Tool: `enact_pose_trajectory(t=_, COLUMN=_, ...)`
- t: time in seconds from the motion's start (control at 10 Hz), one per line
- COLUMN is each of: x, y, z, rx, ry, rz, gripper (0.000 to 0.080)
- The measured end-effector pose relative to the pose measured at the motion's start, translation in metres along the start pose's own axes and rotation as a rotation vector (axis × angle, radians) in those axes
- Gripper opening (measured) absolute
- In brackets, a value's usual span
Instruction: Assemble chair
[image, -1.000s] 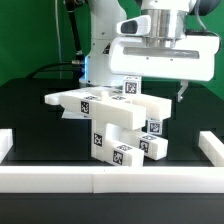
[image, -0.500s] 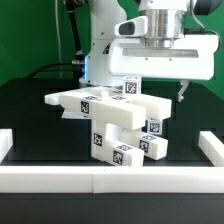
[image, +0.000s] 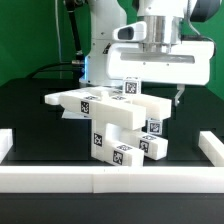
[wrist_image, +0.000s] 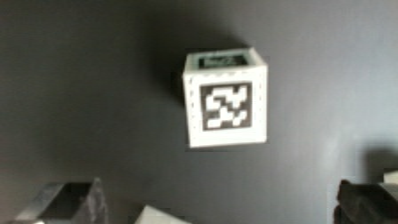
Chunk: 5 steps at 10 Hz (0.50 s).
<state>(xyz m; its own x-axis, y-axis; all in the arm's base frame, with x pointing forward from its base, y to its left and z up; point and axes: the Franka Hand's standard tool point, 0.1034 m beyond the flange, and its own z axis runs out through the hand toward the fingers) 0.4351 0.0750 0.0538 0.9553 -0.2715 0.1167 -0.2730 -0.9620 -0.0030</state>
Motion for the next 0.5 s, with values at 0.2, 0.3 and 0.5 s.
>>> enact_pose_trajectory(t=0.2, x=-0.004, y=0.000, z=0.008, rx=-0.014, ry=0.003, rz=-0.014, gripper=0.0648)
enact_pose_trajectory(t=0.3, x=-0.005, y=0.002, z=0.012, rx=-0.021, ry=0.007, rz=-0.017, gripper=0.0648)
enact_pose_trajectory(t=0.5, x=-0.007, y=0.006, z=0.021, rx=-0.039, ry=0.010, rz=-0.024, gripper=0.0648)
